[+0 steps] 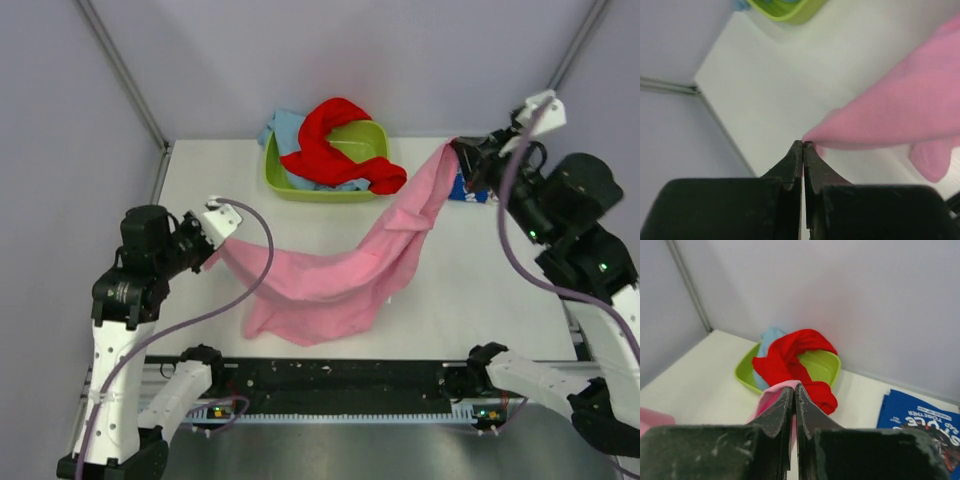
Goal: Fold and stack the t-shirts
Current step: Flatten out the tshirt
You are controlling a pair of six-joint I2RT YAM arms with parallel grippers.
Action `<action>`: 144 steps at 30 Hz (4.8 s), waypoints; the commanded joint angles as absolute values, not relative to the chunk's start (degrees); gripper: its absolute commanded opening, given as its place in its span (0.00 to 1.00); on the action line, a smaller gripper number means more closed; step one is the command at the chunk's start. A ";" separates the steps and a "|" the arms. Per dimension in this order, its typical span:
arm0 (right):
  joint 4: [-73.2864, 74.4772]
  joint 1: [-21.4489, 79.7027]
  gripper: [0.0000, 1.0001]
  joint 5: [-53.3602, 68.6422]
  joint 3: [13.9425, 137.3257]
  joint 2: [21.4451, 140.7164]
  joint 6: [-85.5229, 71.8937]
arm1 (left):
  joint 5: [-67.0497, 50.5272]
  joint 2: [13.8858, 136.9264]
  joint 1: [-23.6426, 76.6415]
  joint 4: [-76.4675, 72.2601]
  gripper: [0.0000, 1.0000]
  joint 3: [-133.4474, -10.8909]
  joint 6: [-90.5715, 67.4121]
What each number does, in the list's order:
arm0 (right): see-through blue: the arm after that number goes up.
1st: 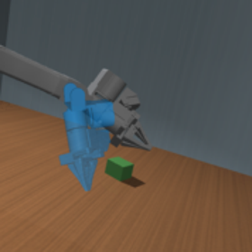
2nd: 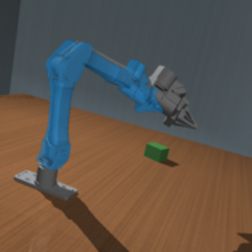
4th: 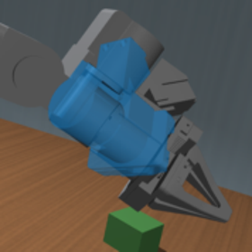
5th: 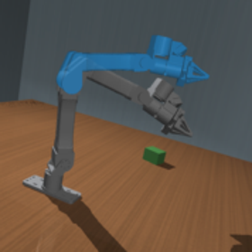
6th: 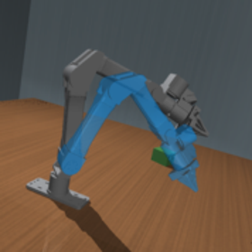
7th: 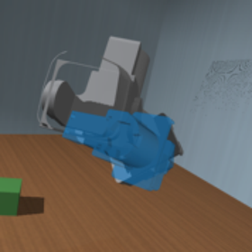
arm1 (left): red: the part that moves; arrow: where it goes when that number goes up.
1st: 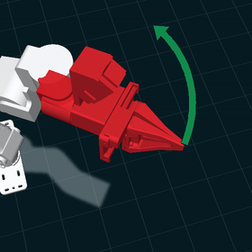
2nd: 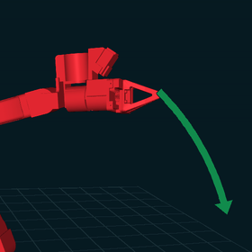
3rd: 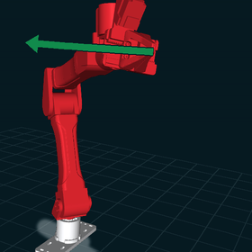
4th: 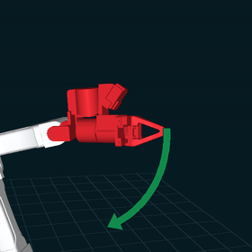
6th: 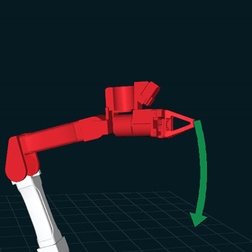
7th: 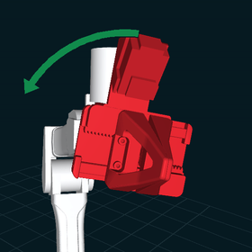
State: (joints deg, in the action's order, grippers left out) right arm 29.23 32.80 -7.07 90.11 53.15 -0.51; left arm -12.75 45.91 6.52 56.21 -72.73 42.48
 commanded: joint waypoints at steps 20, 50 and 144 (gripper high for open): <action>29.09 18.81 0.60 2.97 97.33 99.86 -6.59 | -20.50 59.42 24.96 52.13 0.71 -50.98 43.77; 2.19 60.46 0.58 17.76 48.42 90.43 21.62 | -38.14 65.82 -5.80 42.19 0.58 -35.33 85.16; 6.52 15.74 0.00 -3.78 74.45 78.11 6.33 | -6.42 72.48 -1.23 13.91 0.00 -64.43 44.03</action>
State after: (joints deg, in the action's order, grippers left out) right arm 20.45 18.65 -9.15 75.46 73.52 8.80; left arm -4.03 66.35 -1.69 31.48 -67.29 45.63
